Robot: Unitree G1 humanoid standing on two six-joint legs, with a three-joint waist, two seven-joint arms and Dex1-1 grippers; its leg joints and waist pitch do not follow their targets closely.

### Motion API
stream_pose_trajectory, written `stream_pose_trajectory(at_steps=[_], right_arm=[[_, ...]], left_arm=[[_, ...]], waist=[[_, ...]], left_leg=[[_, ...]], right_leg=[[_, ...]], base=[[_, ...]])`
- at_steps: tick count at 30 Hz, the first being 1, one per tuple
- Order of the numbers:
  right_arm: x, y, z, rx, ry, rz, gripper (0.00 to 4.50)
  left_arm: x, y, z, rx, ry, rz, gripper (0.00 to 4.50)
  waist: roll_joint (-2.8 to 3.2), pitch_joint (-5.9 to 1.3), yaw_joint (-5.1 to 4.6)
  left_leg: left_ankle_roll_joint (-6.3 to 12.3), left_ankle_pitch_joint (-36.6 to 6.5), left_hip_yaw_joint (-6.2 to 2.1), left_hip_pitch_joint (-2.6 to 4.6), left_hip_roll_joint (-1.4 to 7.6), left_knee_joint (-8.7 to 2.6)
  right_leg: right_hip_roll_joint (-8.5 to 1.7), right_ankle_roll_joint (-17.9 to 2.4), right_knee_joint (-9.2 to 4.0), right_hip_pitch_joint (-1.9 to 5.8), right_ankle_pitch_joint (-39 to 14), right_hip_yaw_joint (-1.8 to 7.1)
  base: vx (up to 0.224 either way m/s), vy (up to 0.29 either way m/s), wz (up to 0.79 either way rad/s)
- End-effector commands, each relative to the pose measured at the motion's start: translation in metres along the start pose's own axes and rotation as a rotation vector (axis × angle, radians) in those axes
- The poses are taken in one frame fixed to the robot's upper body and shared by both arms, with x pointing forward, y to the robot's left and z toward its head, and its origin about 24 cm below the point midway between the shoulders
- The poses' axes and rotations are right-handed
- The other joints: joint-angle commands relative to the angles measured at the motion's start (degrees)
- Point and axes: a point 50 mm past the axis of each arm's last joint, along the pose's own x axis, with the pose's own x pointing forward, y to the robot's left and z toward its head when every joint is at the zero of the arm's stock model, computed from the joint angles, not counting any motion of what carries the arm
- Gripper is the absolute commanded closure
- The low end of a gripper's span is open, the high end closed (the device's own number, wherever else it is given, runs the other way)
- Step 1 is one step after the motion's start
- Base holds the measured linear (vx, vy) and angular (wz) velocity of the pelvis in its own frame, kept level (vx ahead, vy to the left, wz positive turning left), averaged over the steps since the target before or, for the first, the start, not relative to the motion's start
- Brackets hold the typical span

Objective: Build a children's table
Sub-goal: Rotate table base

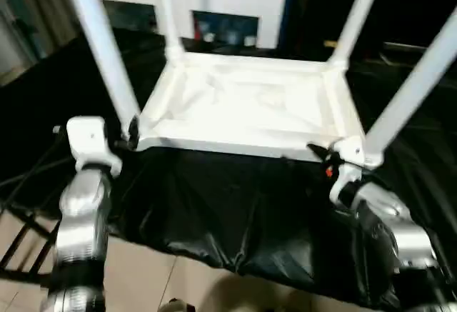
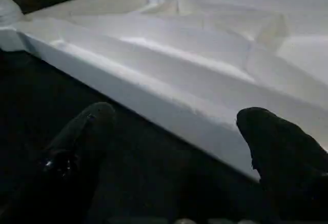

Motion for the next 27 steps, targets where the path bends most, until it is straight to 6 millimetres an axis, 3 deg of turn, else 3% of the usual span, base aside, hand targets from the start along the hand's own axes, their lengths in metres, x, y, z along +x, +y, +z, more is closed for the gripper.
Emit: stream_pose_trajectory(at_steps=[1,2,3,7,9,11,13,19,20,22,23,27], right_arm=[[0.0,0.001,0.002,0.003,0.009,-0.018,0.14],[-0.001,0.001,0.001,0.01,0.024,-0.04,0.14],[-0.001,0.001,0.001,0.01,0.025,-0.042,0.14],[-0.001,0.003,0.002,0.001,0.038,-0.043,0.14],[0.0,0.004,0.002,0.003,0.043,-0.041,0.14],[0.002,0.005,0.001,0.006,0.063,-0.041,0.14],[0.003,0.005,0.0,0.003,0.077,-0.047,0.14],[0.004,0.0,-0.007,-0.014,0.125,-0.059,0.14],[0.004,0.0,-0.007,-0.014,0.125,-0.059,0.14],[0.002,-0.005,-0.008,-0.015,0.133,-0.07,0.14],[0.002,-0.005,-0.008,-0.015,0.133,-0.07,0.14],[-0.001,-0.012,-0.007,-0.025,0.138,-0.099,0.14]], left_arm=[[0.005,0.001,0.0,-0.004,0.002,-0.022,0.0],[0.013,0.003,0.001,-0.001,0.018,-0.021,0.0],[0.013,0.003,0.001,-0.001,0.019,-0.019,0.0],[0.027,0.012,0.004,0.006,0.038,0.039,0.0],[0.033,0.012,0.006,-0.018,0.04,0.028,0.0],[0.038,0.008,0.007,-0.034,0.043,-0.017,0.0],[0.041,0.004,0.008,-0.056,0.048,-0.062,0.0],[0.043,-0.018,0.002,-0.131,0.111,-0.371,0.0],[0.043,-0.018,0.002,-0.131,0.111,-0.371,0.0],[0.033,-0.03,-0.004,-0.143,0.15,-0.584,0.0],[0.033,-0.03,-0.004,-0.143,0.15,-0.584,0.0],[0.024,-0.039,-0.006,-0.164,0.169,-0.76,0.0]], waist=[[-0.22,-4.06,0.19],[-0.76,-4.15,0.08],[-0.43,-4.23,0.2],[-0.48,-4.33,0.33],[-0.4,-4.32,0.4],[-0.44,-4.31,0.52],[-0.87,-4.21,0.62],[-1.15,-4.12,0.82],[-1.05,-4.18,0.98],[-1.0,-4.16,1.62],[-0.84,-4.18,2.01],[-1.07,-4.08,2.31]], left_leg=[[-0.26,-17.5,-1.58,0.95,1.86,-4.63],[0.04,-16.8,-1.43,0.93,1.8,-4.51],[0.29,-15.9,-1.39,1.09,1.72,-4.39],[1.07,-13.1,-1.34,0.91,1.79,-4.18],[1.24,-12.8,-1.18,1.14,1.61,-4.06],[0.96,-12.9,-1.25,1.19,1.86,-4.15],[0.92,-12.8,-1.19,1.12,1.84,-4.22],[0.18,-13.6,-1.11,1.31,1.96,-4.3],[0.18,-13.4,-1.13,1.41,2.01,-4.3],[0.32,-12.8,-0.97,1.61,2.17,-4.27],[0.23,-12.9,-0.89,1.79,2.32,-4.32],[-0.16,-13.7,-0.86,1.75,2.39,-4.54]], right_leg=[[-3.22,-8.1,-4.94,1.91,-15.9,2.36],[-3.1,-8.3,-4.89,1.98,-14.9,2.37],[-3.19,-8.9,-4.57,1.96,-13.7,2.43],[-3.38,-9.7,-4.3,2.35,-10.9,2.37],[-3.25,-10.0,-4.31,2.19,-10.7,2.36],[-3.44,-10.6,-4.22,2.25,-11.0,2.37],[-3.57,-11.0,-4.21,2.29,-11.8,2.38],[-3.88,-11.3,-4.37,2.13,-13.1,2.52],[-3.97,-11.5,-4.3,2.14,-12.9,2.54],[-3.98,-12.0,-4.17,2.03,-11.6,2.64],[-3.95,-12.3,-4.05,1.84,-11.2,2.68],[-4.13,-12.4,-4.0,2.02,-11.4,2.59]], base=[[0.0,0.0,0.0],[0.0,0.0,0.0],[0.0,0.0,0.0],[0.0,0.0,0.0],[0.0,0.0,0.0],[0.0,0.0,0.0],[0.0,0.0,0.0],[0.0,0.0,0.0],[0.0,0.0,0.0],[0.0,0.0,0.0],[0.0,0.0,0.0],[0.0,0.0,0.0]])
